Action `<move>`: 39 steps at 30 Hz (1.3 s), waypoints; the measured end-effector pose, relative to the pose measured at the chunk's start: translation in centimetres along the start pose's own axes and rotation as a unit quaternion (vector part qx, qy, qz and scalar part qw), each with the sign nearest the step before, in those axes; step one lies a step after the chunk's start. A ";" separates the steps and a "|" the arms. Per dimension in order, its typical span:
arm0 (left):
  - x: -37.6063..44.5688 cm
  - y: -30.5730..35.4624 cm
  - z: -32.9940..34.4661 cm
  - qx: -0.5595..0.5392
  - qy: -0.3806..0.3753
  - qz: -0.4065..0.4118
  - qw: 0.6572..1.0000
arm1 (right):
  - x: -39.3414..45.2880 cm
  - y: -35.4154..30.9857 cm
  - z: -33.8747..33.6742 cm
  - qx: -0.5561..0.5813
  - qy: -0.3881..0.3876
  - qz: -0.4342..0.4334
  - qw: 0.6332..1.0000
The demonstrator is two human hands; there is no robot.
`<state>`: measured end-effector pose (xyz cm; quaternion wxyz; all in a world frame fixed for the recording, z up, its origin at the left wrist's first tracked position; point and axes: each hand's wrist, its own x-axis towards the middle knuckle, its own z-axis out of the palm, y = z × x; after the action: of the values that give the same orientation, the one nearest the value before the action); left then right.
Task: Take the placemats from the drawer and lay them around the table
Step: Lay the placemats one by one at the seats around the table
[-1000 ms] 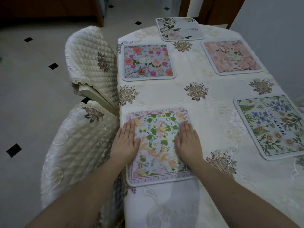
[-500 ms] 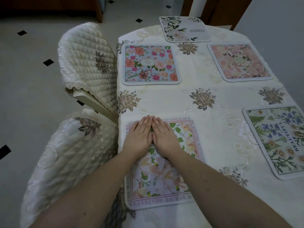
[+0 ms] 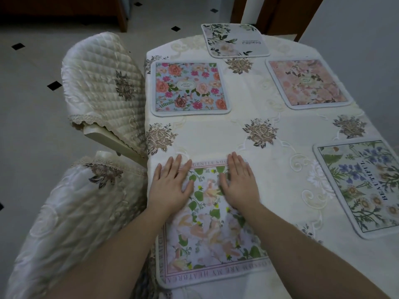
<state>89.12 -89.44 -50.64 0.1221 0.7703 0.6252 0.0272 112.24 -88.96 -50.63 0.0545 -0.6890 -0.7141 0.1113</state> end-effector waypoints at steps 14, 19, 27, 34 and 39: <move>0.1 0.0 -0.1 -0.004 -0.010 -0.011 1.000 | -8.9 4.0 0.3 -0.015 0.030 0.046 0.998; -0.7 1.1 -0.1 -0.007 -0.009 -0.054 0.998 | -15.2 1.3 1.7 -0.016 0.023 0.007 1.000; -8.1 5.7 1.4 -0.038 -0.035 -0.024 0.998 | -17.9 -1.7 2.3 -0.029 -0.019 0.000 0.999; -17.2 3.0 2.0 0.025 -0.070 0.075 0.994 | -20.6 -2.5 2.1 -0.016 -0.075 -0.022 0.997; -20.1 2.7 0.6 0.030 -0.128 0.058 0.990 | -21.6 -4.0 0.8 -0.003 -0.112 -0.018 0.994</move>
<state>87.52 -109.52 -48.44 0.1760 0.8059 0.5590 -0.0834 109.15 -110.60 -48.83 -0.0260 -0.6593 -0.7284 0.1846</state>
